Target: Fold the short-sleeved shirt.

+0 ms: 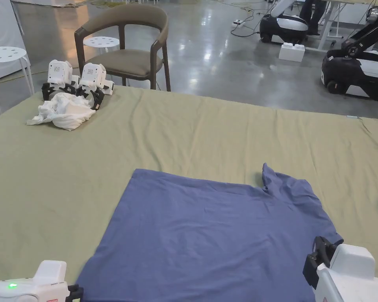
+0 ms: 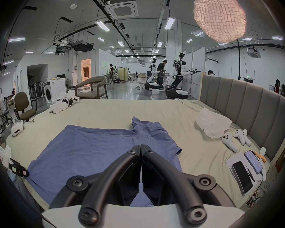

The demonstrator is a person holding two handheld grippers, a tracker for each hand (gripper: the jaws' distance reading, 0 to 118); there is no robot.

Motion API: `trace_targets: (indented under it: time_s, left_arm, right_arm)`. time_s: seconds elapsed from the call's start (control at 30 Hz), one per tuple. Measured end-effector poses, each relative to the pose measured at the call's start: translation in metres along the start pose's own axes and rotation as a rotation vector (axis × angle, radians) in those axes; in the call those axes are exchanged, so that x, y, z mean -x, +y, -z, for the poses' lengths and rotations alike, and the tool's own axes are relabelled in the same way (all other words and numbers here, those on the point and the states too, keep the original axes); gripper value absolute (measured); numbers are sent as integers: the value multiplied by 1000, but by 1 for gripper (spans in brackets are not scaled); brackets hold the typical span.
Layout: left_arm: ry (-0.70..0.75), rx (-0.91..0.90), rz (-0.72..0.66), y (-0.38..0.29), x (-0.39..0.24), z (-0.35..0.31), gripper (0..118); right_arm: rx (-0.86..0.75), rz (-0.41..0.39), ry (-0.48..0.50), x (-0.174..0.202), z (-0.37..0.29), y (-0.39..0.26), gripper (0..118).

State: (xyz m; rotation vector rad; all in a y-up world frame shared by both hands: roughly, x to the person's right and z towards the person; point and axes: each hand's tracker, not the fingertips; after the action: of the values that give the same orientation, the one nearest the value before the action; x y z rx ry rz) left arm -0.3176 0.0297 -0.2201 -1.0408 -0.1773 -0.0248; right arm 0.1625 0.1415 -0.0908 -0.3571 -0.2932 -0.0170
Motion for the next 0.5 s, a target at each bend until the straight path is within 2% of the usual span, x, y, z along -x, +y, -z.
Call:
trace_targets:
  time_s: [0.07,0.17,0.27,0.4,0.43,0.5]
  left_arm:
    - [-3,-2,3,-1,1,2,21]
    - [-30,-5,4,-1,-5,-1,2]
    - [-15,4,51,-2,-13,-1,1]
    - [-70,3,5,1,-8,-7,0]
    - [-74,1,2,0,-7,-10,0]
    - [-81,-9,-1,0,-6,-15,0]
  right_arm:
    - [8,3,-2,0,0,-2,0]
    - [23,8,2,-2,0,-7,0]
    - [44,26,4,-8,-3,-9,0]
    - [113,39,10,-27,-11,-8,1]
    - [138,35,4,-34,-15,-8,6]
    - [196,33,-13,-50,-21,-8,33]
